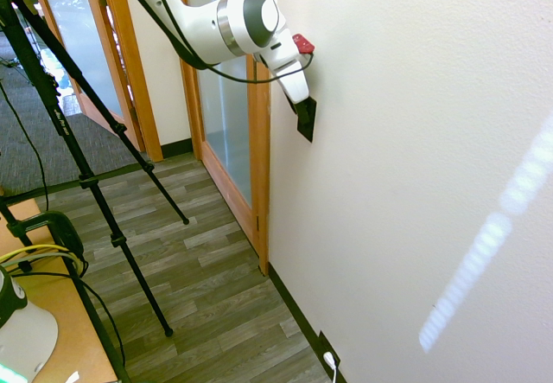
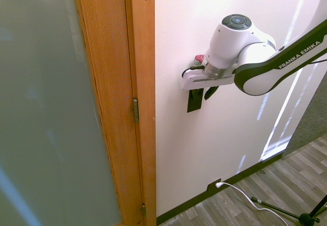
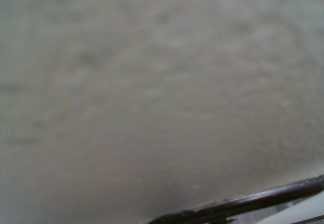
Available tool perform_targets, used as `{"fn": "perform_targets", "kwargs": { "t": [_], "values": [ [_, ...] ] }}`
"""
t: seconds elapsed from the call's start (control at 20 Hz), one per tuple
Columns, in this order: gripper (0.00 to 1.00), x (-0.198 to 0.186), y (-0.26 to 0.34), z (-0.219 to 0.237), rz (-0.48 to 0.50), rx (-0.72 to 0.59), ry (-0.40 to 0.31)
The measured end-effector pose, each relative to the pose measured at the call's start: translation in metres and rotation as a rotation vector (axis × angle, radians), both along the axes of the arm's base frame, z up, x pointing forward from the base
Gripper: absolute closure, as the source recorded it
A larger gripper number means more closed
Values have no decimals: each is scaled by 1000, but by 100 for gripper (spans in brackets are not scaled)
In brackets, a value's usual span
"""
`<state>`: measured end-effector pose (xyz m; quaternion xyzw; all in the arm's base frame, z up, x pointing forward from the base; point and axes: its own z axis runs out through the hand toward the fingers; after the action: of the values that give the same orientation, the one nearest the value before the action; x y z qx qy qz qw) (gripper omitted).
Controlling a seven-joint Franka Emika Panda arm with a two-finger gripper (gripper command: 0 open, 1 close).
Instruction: Turn off the light
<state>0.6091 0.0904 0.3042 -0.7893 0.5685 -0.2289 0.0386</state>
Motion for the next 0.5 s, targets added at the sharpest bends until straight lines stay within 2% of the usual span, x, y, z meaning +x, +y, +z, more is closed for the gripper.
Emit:
{"fn": "perform_targets", "kwargs": {
  "t": [0.2, 0.5],
  "values": [
    [100, 5, 3, -10, 1, -2, 10],
    [100, 4, -1, -13, 0, 29, -12]
  ]
}}
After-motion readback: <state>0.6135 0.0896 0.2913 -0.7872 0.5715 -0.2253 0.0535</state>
